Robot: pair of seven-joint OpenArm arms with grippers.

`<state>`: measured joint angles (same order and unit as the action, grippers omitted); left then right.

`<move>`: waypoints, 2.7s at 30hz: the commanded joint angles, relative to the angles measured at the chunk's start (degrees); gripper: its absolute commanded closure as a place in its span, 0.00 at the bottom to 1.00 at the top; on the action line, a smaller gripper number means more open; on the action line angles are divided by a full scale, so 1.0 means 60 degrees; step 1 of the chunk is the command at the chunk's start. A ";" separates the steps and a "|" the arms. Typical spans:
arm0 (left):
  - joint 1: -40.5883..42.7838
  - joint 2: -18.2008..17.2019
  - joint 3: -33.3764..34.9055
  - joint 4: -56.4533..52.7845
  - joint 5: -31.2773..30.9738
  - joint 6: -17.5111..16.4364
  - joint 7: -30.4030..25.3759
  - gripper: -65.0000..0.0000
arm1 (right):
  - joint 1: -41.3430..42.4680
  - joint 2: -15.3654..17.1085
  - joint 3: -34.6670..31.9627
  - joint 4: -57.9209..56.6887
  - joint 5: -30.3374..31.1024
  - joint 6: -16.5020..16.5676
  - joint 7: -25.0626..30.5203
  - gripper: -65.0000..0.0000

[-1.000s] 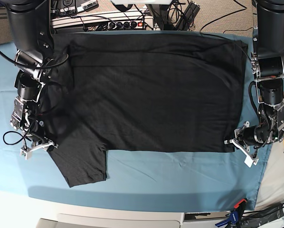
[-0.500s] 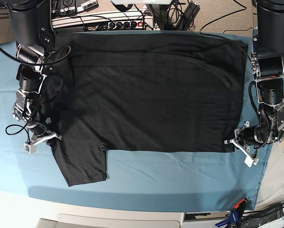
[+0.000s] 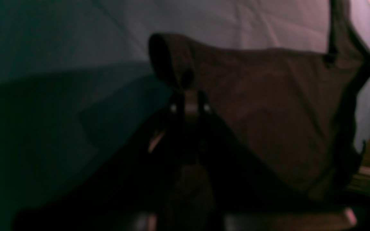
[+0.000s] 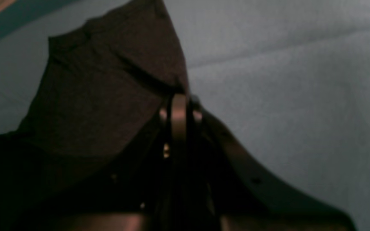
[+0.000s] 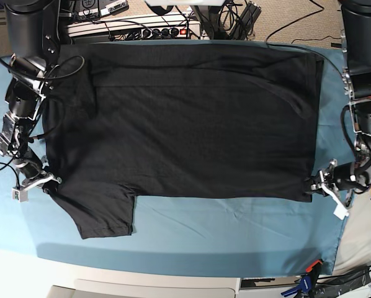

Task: Fold the T-shirt properly
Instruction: 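Lift the hem with both grippers and fold it toward the shoulder edge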

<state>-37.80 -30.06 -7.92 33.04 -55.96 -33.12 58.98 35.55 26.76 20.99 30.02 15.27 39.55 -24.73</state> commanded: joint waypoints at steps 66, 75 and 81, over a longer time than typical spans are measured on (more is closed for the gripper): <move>0.3217 -0.2430 -0.0022 0.1982 -0.4839 -0.1146 0.3503 1.00 | -0.5053 0.2368 0.0022 0.5748 0.4965 0.0075 -0.5144 1.00; 0.3697 -0.2426 -0.0022 0.2794 -0.4839 -0.1146 0.3503 1.00 | -0.5450 0.2473 0.0022 0.5748 0.5060 0.0075 -0.5173 1.00; 0.4116 -0.2430 -0.0022 0.3071 -0.4839 -0.0914 0.3503 1.00 | -0.5453 0.2470 0.0022 0.5748 0.5060 0.0075 -0.5184 1.00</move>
<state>-12.19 -42.89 -7.66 50.74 -83.85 -38.46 80.01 2.07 39.51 20.58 63.66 45.15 40.14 -56.77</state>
